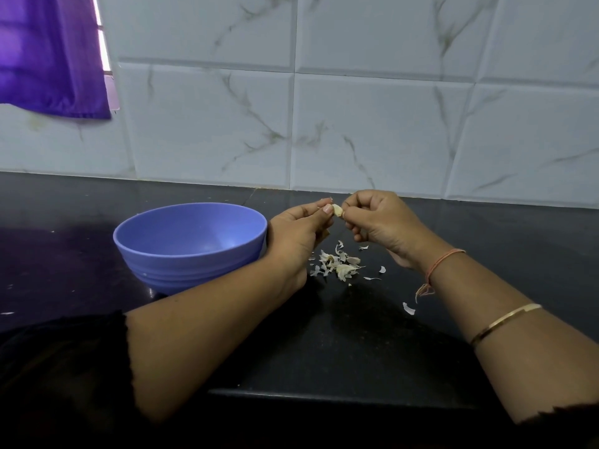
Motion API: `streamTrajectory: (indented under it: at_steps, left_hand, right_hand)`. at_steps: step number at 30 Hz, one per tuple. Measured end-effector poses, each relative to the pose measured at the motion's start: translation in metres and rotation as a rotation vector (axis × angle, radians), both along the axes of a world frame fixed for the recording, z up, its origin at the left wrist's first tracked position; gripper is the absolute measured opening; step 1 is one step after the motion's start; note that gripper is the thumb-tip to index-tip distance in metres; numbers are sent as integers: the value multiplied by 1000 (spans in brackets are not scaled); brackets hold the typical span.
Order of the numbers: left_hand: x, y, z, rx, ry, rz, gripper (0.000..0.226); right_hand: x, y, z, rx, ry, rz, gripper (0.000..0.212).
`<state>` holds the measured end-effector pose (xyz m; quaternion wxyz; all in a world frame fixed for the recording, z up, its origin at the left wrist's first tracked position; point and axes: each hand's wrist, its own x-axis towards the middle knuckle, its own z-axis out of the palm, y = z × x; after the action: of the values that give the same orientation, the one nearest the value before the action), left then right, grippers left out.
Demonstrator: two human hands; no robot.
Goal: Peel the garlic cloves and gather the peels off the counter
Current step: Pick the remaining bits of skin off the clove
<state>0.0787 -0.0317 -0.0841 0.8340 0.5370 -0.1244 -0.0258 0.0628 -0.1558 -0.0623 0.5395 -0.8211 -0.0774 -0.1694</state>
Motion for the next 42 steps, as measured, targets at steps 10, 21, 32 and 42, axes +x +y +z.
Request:
streamTrajectory:
  at_steps: [10,21,32,42]
  left_hand:
    - [3,-1,-2,-32,48,-62,11]
    - [6,0,-3,-51,59,-67,11]
    - [9,0,-6,-18,48,-46,9]
    - [9,0,-5,-42,55,-80,4]
  right_hand:
    - [6,-18,-1,-3,28,-158,24]
    - [-1,-9,-1,75,50,27,16]
    - [-3,-5,2,203,68,105,14]
    - [-3,-2,2,-20,-142,88,16]
